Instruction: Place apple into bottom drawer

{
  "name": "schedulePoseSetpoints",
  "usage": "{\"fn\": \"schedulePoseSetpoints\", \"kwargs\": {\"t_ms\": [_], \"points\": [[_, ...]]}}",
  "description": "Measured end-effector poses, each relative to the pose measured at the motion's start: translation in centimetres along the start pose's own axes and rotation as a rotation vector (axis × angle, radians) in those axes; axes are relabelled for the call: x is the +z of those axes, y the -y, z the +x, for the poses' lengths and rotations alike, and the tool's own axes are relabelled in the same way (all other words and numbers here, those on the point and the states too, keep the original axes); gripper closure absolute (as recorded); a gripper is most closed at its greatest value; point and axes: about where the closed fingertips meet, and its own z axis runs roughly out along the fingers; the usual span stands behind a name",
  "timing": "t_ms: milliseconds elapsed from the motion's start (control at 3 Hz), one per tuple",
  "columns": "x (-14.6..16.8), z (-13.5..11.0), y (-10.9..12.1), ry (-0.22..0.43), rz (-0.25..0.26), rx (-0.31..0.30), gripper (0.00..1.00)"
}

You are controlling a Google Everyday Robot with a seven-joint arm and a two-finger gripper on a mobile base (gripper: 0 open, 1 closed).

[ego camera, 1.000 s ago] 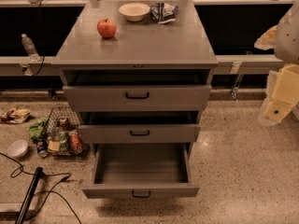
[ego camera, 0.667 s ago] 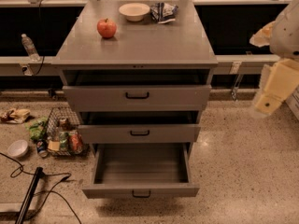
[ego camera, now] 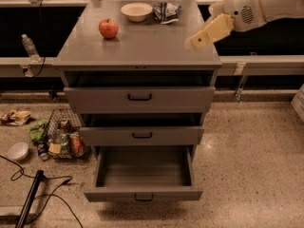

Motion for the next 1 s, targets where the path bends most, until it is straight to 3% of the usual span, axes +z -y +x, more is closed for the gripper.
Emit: {"fn": "schedulePoseSetpoints", "kwargs": {"t_ms": [333, 667, 1000], "points": [[7.8, -1.0, 2.5, 0.136, -0.021, 0.151, 0.0], [8.6, -1.0, 3.7, 0.158, 0.009, 0.17, 0.0], [10.4, -0.7, 3.1, 0.156, -0.015, 0.162, 0.0]]}}
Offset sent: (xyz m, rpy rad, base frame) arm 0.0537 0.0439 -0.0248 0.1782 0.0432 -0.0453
